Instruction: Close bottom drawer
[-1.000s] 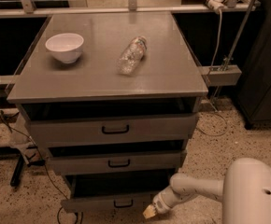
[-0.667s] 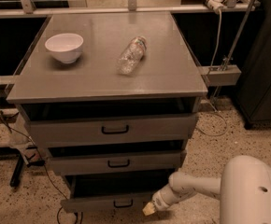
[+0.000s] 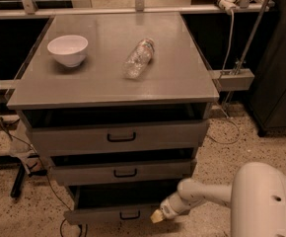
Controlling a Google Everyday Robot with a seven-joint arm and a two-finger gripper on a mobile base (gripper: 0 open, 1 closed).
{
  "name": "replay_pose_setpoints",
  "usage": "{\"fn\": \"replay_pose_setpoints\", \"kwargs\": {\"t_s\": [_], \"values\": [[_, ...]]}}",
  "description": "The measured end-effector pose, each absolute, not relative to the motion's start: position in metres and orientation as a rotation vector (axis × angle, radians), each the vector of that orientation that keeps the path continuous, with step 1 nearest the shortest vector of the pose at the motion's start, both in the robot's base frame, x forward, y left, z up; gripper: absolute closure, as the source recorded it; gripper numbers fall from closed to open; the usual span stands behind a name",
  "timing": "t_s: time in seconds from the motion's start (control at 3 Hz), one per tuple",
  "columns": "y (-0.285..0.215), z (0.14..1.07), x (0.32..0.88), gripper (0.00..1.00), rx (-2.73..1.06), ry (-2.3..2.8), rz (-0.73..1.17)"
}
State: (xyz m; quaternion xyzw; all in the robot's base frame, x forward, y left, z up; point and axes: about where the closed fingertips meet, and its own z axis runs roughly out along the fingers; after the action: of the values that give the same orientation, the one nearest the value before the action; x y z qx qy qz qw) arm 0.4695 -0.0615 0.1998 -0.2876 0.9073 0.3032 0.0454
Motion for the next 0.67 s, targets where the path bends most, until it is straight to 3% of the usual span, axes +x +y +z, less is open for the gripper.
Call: {"fn": "replay_pose_setpoints", "kwargs": {"t_s": [0.33,0.67], "values": [[-0.0615,0.1997,0.4694,0.83,-0.878,2.771,0.926],[-0.0615,0.1997,0.4694,0.59,-0.878,2.771,0.926]]}}
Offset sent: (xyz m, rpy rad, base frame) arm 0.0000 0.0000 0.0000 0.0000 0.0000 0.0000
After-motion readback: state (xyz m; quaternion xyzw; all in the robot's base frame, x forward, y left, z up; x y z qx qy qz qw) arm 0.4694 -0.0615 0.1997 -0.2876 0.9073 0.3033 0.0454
